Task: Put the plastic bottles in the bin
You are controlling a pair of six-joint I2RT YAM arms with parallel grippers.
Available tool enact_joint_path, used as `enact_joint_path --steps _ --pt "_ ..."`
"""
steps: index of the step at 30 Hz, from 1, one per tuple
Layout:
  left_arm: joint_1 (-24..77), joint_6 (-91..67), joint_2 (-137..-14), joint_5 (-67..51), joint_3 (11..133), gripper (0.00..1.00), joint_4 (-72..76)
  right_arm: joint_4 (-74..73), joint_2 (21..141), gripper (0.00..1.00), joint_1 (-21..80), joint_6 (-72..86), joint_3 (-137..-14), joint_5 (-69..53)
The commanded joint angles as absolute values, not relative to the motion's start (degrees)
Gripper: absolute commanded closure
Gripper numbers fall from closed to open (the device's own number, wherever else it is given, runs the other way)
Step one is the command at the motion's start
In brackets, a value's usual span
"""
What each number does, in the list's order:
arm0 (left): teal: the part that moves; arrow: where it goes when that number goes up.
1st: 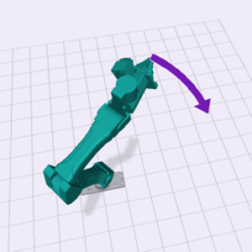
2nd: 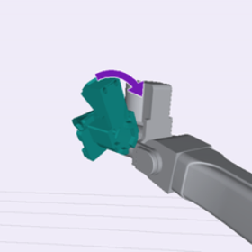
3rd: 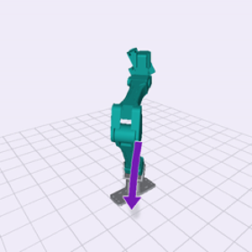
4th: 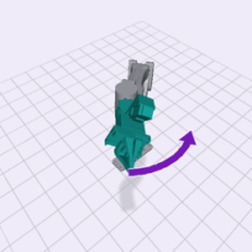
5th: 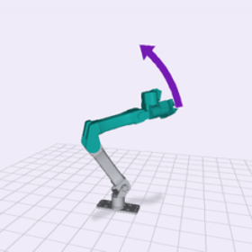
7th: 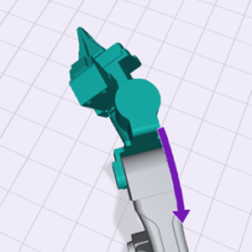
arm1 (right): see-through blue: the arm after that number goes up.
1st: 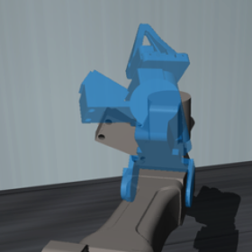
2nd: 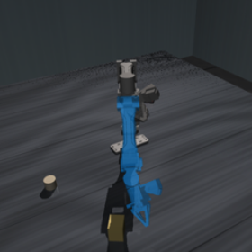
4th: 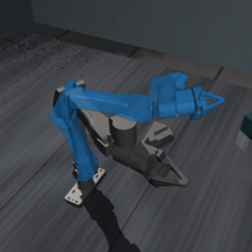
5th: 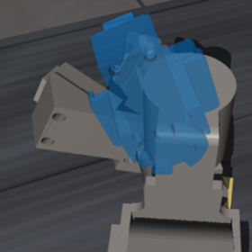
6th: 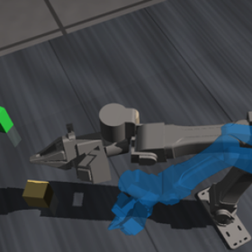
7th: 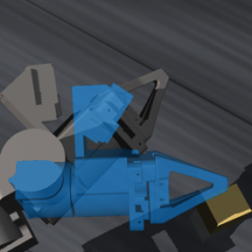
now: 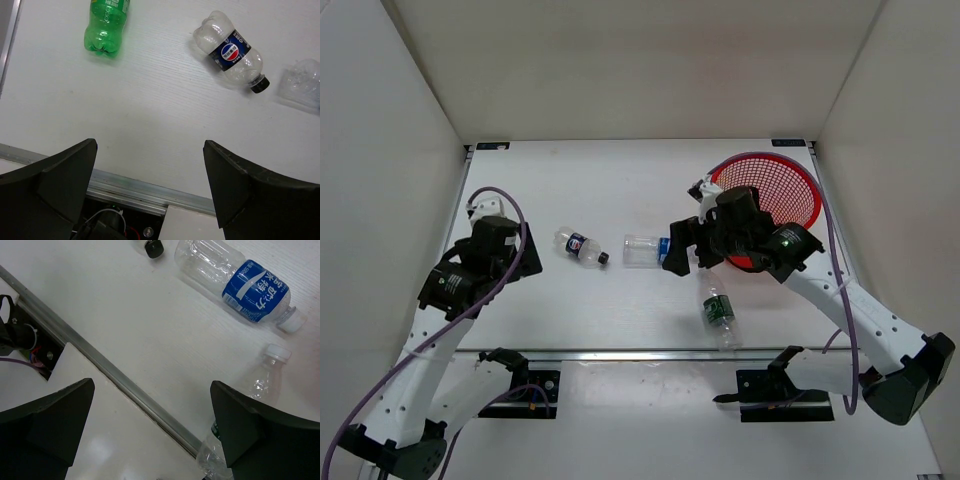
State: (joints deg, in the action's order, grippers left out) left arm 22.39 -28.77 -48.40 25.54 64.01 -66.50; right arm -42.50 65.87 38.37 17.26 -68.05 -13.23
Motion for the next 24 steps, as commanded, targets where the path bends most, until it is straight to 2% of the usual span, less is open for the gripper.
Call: enact_joint_path --steps 1,6,14,19,24 --pt "21.3 -29.0 -47.4 25.5 64.4 0.01 -67.8 -41.7 64.2 0.0 39.7 19.2 -68.0 -10.5" --pt "22.7 -28.8 -46.0 24.3 62.8 0.01 -66.5 -39.9 61.7 0.01 40.3 16.4 -64.7 -17.9" --pt "22.8 -28.7 -45.9 22.3 60.5 0.02 -64.6 -53.9 69.9 0.0 48.6 19.6 -62.8 2.3" --pt "22.5 -28.7 -44.5 21.9 58.4 0.02 -64.0 -53.4 68.5 0.01 44.9 22.3 -57.5 4.4" --pt "22.6 -29.3 -45.3 20.7 57.4 0.02 -63.7 -47.8 64.5 0.01 36.8 21.5 -48.2 -1.8"
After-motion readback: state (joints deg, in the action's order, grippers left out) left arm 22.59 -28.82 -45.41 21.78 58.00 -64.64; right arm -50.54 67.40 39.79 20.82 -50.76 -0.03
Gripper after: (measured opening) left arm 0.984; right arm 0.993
